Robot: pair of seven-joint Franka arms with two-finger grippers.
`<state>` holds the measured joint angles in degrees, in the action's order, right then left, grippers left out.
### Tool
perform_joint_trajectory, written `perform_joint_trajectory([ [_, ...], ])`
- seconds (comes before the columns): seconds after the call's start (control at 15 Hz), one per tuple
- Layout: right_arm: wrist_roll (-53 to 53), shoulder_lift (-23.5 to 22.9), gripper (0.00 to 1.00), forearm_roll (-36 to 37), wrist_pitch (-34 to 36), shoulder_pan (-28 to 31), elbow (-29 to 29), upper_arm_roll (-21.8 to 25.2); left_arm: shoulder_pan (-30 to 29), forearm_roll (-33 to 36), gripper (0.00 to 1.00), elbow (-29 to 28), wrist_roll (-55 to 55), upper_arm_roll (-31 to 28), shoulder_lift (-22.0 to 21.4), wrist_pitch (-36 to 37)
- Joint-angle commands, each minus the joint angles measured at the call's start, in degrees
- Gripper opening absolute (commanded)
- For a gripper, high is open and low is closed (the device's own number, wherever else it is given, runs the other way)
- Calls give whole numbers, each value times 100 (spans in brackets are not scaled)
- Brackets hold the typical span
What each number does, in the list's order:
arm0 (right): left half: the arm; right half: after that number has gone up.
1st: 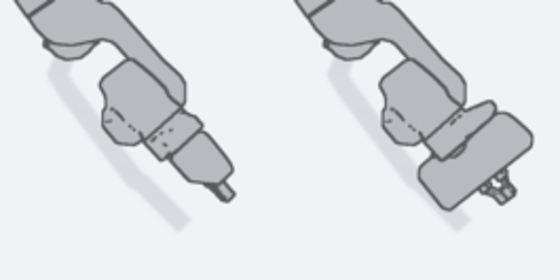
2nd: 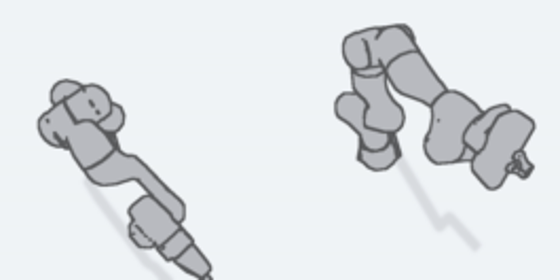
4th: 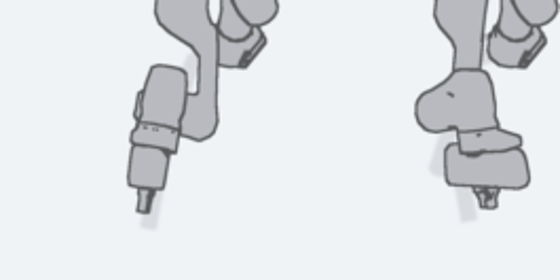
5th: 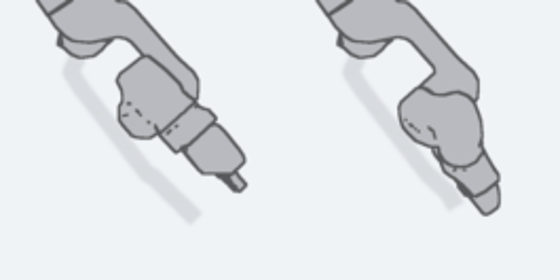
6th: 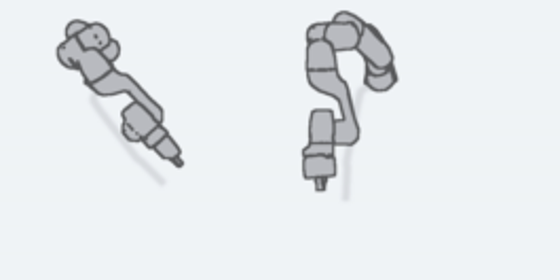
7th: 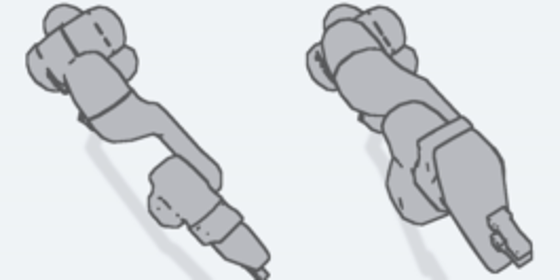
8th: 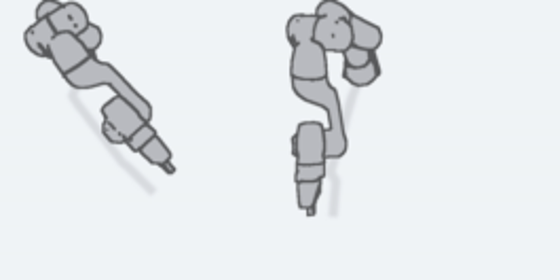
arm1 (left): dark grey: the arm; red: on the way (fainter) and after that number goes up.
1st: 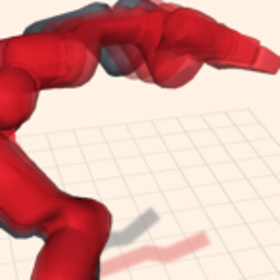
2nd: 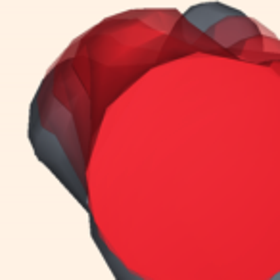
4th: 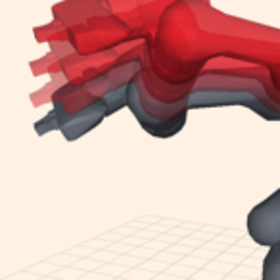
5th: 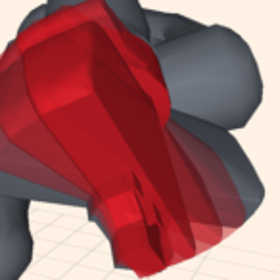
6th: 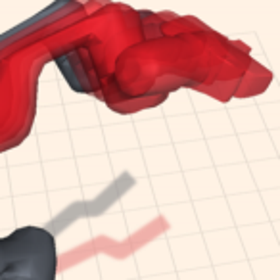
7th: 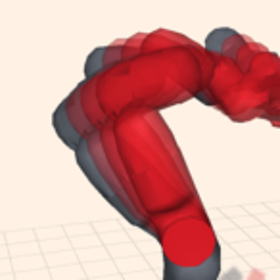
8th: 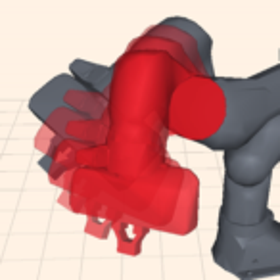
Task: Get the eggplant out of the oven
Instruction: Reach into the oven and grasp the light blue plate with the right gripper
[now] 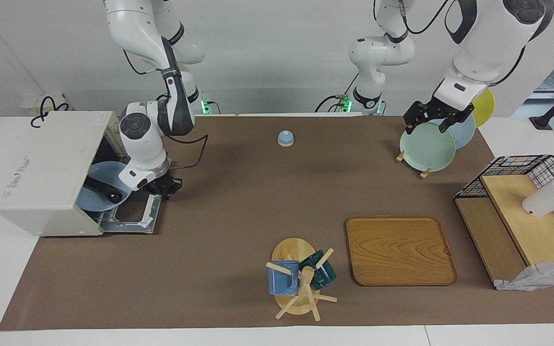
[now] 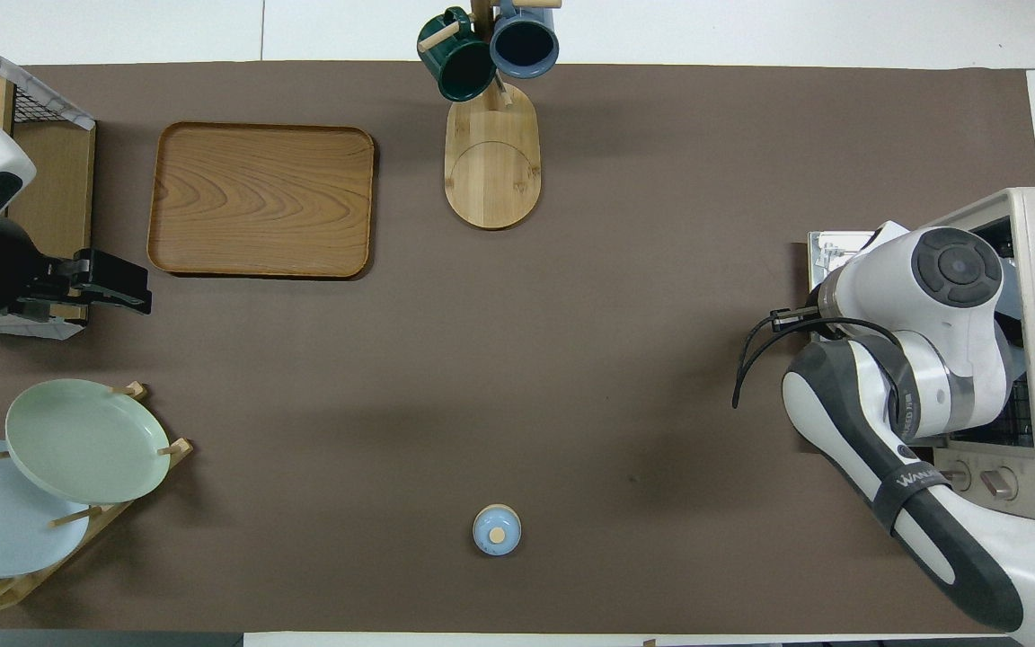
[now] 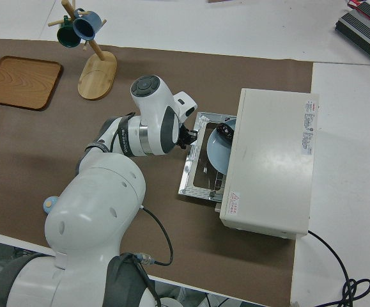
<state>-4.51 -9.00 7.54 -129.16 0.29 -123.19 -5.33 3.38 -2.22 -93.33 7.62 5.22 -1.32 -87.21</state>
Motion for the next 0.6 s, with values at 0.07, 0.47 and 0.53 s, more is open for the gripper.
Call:
perform_joint_trajectory([
  [0.07,-462,389,80,11,1521,-117,856,-3,-48,55,100,17,29,23,-44,64],
  [0.47,-156,583,78,301,1677,454,763,23,-48,55,100,17,29,23,-44,64],
  [0.53,-146,671,77,301,1457,472,552,23,-48,55,100,17,29,23,-44,64],
])
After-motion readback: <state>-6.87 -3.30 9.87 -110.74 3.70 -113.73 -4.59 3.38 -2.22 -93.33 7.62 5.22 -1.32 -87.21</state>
